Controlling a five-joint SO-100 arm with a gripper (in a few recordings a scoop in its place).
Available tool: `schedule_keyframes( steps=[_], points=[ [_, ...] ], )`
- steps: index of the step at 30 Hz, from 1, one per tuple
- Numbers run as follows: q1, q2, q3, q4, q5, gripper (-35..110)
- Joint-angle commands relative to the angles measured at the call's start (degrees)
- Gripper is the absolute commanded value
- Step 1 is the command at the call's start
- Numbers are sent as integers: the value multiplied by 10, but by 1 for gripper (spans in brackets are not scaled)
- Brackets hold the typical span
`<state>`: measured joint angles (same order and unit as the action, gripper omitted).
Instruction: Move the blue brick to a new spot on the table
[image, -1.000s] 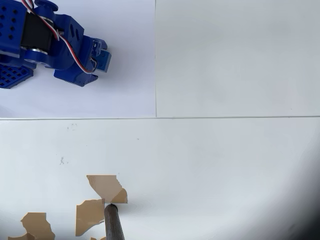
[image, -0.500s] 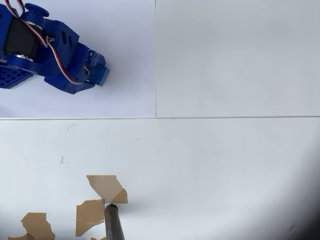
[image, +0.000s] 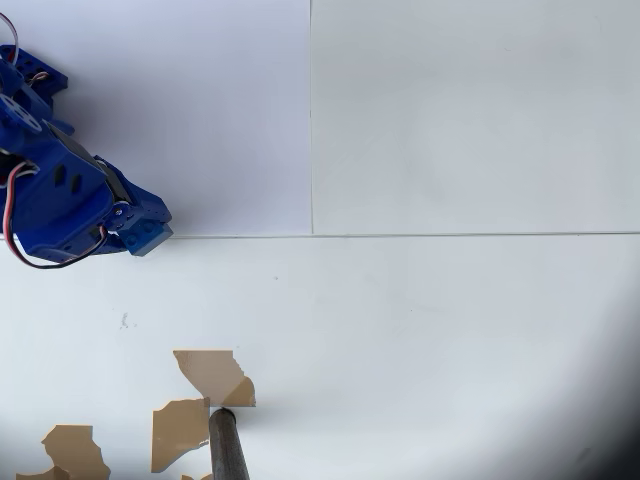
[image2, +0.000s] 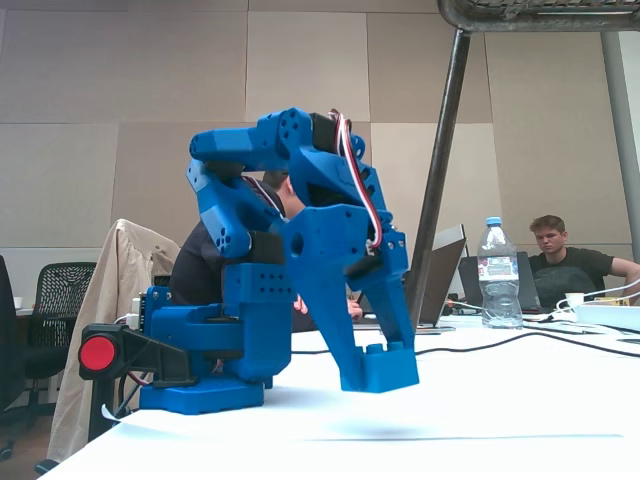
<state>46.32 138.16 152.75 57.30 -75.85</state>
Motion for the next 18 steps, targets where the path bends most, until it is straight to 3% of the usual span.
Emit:
schedule_keyframes(
  steps=[1,6,18],
  points=[
    [57,-25,-26,11,-21,1],
    [129,-85,-61,20,-46,1],
    [252,-383,-321,-4,-65,1]
  ],
)
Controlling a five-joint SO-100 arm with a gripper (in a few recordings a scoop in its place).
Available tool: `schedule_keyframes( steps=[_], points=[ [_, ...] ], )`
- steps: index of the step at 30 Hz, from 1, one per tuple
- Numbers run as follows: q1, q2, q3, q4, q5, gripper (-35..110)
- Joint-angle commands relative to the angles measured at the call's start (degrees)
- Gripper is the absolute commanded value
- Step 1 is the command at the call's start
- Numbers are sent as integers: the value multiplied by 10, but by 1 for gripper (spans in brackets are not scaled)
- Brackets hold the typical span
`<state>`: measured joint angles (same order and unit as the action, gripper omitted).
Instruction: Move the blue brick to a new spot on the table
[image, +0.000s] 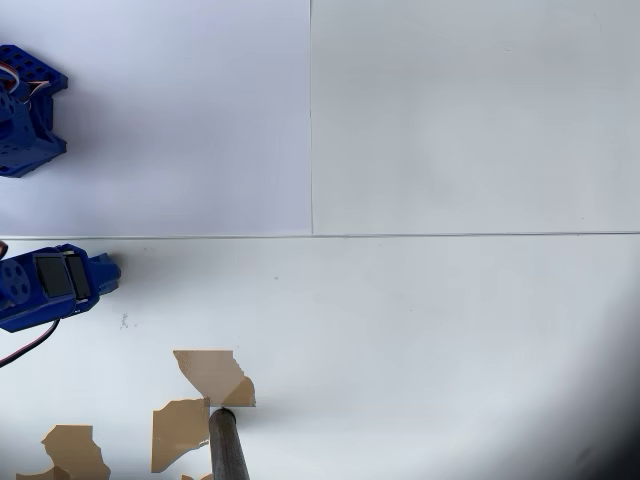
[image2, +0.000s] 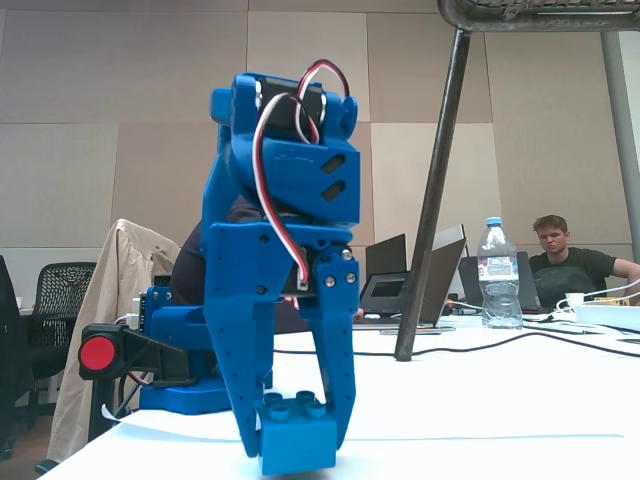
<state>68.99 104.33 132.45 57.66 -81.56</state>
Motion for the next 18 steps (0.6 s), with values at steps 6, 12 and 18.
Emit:
schedule_keyframes(
  steps=[6,12,18],
  points=[
    [67,-135,-209,-20,-29,0],
    [91,-187,-255,-39,-33,0],
    [103,-199,-256,-49,-45,4]
  ],
)
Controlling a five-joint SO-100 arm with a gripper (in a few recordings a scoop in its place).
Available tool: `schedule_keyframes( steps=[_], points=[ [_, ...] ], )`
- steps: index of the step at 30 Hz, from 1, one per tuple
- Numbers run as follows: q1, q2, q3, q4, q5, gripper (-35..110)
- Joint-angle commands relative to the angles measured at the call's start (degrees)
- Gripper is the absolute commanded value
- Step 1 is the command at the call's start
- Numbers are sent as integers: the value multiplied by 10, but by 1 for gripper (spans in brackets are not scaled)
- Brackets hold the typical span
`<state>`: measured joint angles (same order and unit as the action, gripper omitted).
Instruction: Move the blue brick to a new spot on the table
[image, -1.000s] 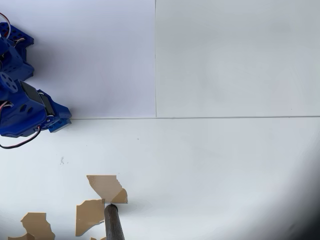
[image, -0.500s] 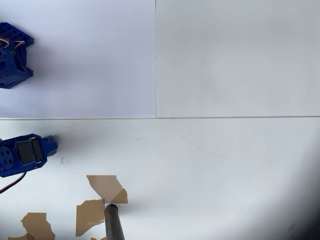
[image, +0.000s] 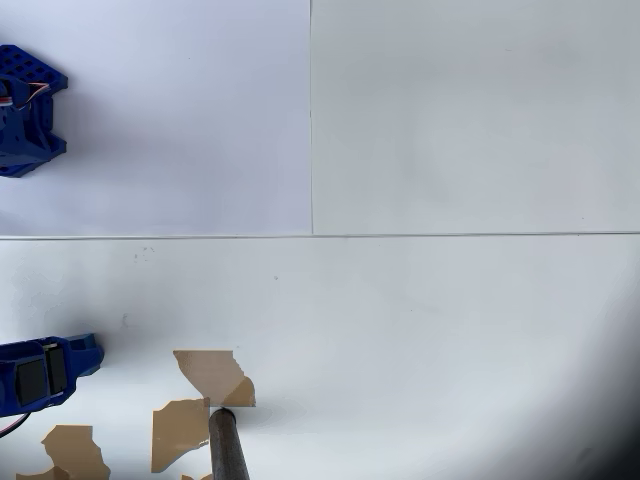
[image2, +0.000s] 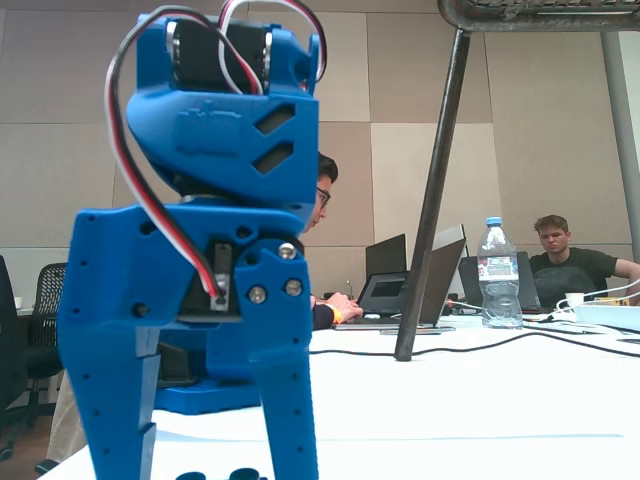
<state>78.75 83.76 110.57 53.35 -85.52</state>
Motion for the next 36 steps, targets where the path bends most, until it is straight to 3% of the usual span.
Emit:
schedule_keyframes(
  steps=[1,5,11,16,20,26,32,36],
  points=[
    [8,7,-37,-6,-7,6],
    [18,0,-37,-11,-18,9],
    [21,8,-37,1,-24,29],
    [8,75,-33,91,-30,31],
    [-47,187,48,133,-25,25],
    [-296,439,272,109,62,2],
    [-694,692,388,119,171,0],
    [-864,665,392,78,215,0]
  ],
)
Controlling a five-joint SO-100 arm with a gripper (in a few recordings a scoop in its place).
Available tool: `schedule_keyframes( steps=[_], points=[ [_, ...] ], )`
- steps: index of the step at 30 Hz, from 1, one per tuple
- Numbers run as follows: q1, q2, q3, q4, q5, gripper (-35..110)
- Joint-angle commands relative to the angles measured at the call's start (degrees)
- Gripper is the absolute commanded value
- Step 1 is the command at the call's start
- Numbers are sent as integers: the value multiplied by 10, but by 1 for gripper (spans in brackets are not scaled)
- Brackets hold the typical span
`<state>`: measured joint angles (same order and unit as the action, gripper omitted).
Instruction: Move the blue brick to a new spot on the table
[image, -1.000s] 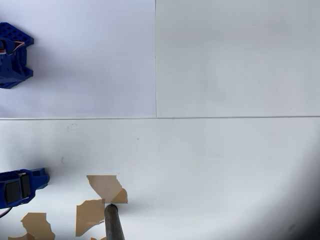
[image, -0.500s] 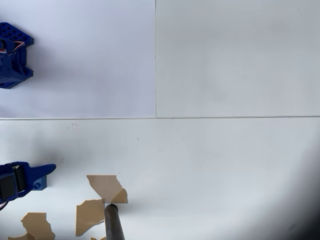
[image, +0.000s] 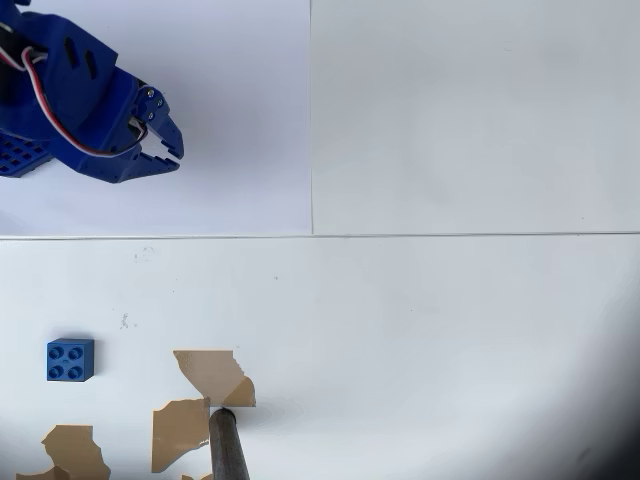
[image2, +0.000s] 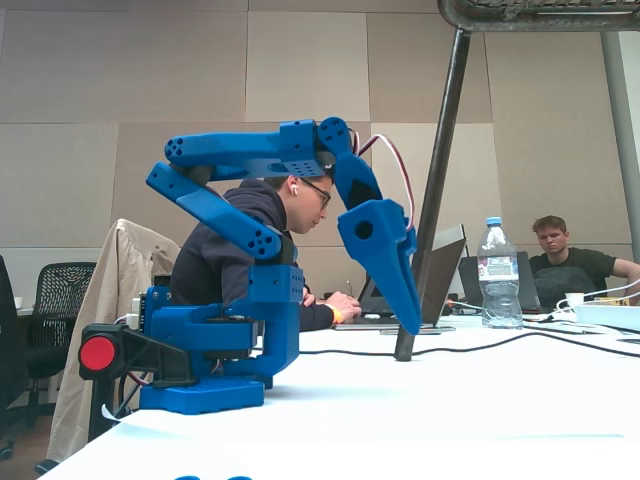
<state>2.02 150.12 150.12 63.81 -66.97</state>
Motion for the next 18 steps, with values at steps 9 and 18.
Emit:
schedule_keyframes(
  steps=[9,18],
  points=[
    [-135,-81,94,-170,-46,0],
    [-124,117,287,-184,-76,0]
  ],
)
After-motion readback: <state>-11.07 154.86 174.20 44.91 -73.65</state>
